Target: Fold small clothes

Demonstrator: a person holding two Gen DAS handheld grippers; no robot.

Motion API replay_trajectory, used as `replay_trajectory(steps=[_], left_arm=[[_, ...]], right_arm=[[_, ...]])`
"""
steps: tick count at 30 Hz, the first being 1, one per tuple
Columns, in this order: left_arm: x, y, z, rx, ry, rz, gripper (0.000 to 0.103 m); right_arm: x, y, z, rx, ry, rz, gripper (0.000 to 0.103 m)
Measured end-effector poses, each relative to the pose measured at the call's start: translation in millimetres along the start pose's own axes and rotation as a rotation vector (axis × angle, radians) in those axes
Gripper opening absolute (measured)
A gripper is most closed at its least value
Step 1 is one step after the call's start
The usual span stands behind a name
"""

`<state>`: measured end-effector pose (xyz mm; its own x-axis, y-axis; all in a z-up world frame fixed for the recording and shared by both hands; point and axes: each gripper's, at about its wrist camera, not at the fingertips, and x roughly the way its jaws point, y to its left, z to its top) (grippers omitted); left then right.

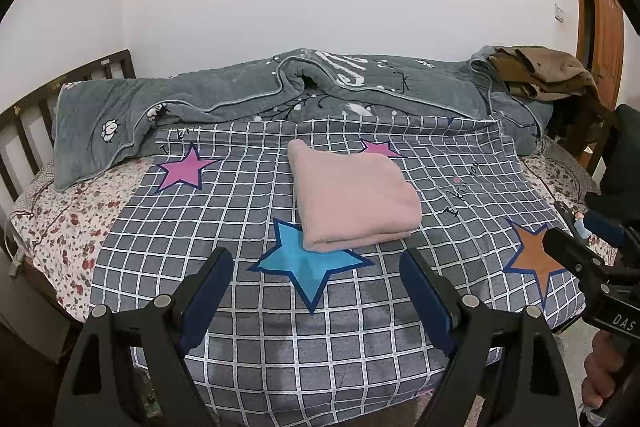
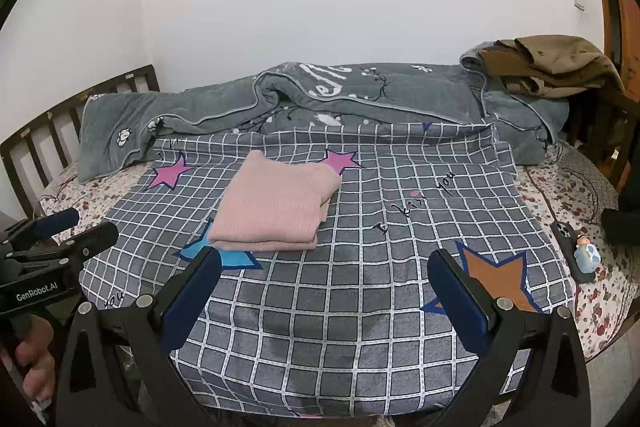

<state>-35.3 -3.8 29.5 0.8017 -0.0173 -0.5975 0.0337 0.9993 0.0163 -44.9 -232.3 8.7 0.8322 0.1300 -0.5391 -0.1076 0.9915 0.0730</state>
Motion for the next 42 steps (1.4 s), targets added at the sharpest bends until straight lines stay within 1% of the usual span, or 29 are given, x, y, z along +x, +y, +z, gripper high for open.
replay_trajectory(steps=[42], left_arm=[[-6.1,0.5,3.7,-0.009,-0.012,0.000,0.085]], right_arm=[[-5.0,-5.6,2.0,0.010,-0.006,0.003,0.101]])
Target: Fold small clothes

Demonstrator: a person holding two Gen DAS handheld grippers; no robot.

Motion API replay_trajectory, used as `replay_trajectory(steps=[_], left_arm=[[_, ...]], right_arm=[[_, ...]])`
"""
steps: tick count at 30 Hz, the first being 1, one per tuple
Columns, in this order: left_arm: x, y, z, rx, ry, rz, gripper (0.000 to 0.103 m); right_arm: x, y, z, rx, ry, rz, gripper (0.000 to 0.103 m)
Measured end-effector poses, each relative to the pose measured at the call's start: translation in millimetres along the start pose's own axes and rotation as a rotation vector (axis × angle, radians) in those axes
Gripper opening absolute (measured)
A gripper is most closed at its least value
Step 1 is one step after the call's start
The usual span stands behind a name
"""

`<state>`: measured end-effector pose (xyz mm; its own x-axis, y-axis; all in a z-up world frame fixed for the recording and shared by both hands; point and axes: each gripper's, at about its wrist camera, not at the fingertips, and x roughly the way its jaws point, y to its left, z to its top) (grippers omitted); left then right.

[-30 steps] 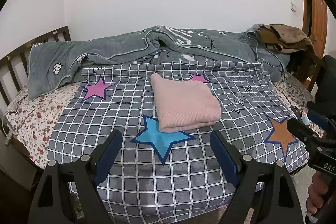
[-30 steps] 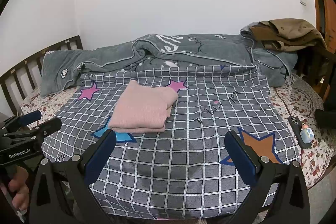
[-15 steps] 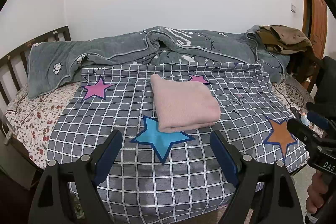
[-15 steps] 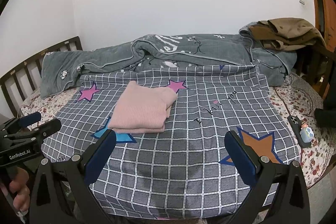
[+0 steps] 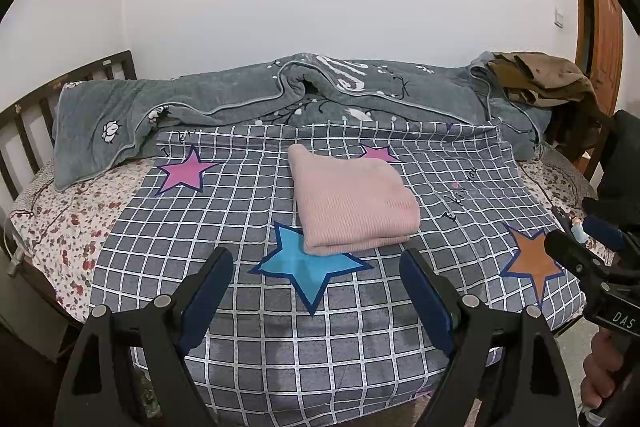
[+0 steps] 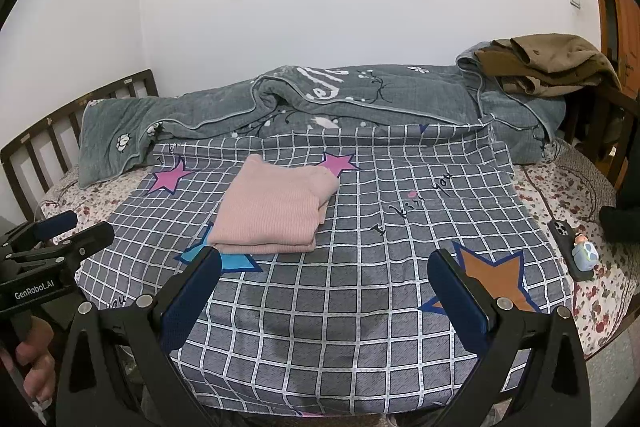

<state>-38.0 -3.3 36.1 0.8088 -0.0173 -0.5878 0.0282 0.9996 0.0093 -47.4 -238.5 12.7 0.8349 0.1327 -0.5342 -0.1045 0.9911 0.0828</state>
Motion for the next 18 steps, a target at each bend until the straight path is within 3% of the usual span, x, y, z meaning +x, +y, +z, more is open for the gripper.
replay_trajectory(steps=[18], left_arm=[[-1.5,1.7,2.3,0.008,-0.009,0.014,0.085]], right_arm=[[-2.0,1.5,1.5,-0.007,-0.001,0.012,0.101]])
